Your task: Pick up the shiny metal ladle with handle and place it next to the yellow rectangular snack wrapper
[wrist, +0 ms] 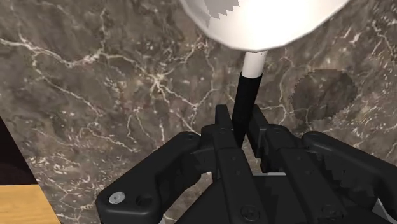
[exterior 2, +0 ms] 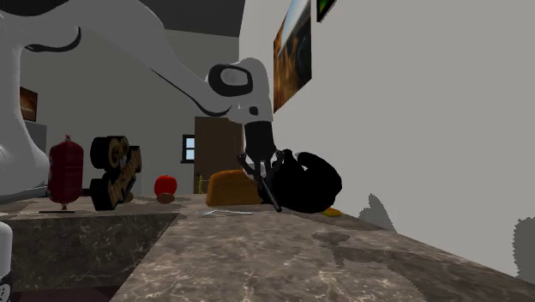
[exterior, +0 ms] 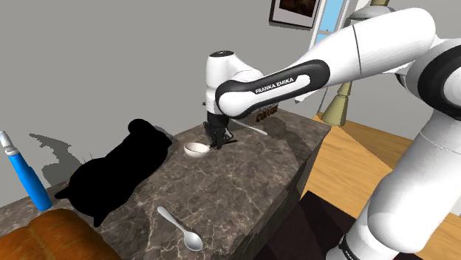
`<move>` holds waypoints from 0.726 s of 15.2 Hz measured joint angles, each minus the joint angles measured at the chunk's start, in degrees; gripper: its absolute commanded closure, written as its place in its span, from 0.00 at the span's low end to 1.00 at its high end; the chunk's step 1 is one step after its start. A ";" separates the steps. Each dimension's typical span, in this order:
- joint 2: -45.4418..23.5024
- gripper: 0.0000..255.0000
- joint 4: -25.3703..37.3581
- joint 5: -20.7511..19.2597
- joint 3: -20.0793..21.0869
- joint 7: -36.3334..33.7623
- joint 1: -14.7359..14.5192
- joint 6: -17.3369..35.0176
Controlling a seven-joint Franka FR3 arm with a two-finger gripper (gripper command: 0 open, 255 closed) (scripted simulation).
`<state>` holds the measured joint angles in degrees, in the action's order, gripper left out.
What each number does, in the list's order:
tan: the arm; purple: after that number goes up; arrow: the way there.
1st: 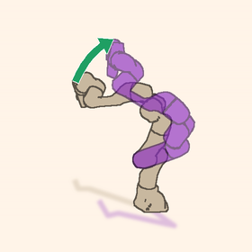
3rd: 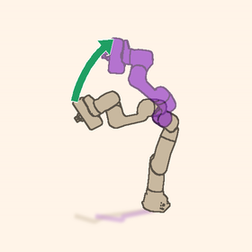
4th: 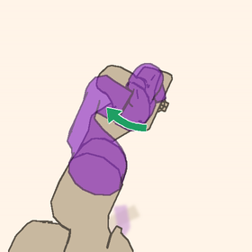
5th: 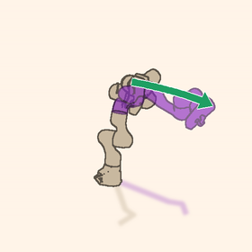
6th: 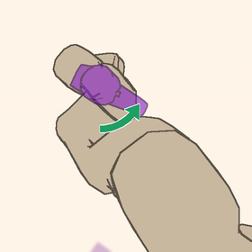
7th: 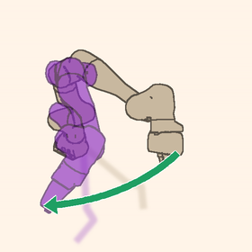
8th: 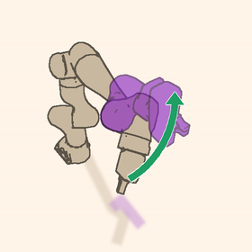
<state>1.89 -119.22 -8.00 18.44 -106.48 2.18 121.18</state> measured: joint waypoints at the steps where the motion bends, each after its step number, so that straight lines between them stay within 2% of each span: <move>1: -1.71 1.00 1.57 -0.70 0.69 -1.61 -0.58 -0.13; 11: -14.72 1.00 17.76 -6.69 5.67 -15.44 -8.33 -6.57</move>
<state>-12.82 -101.46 -14.69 24.11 -121.92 -6.15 114.61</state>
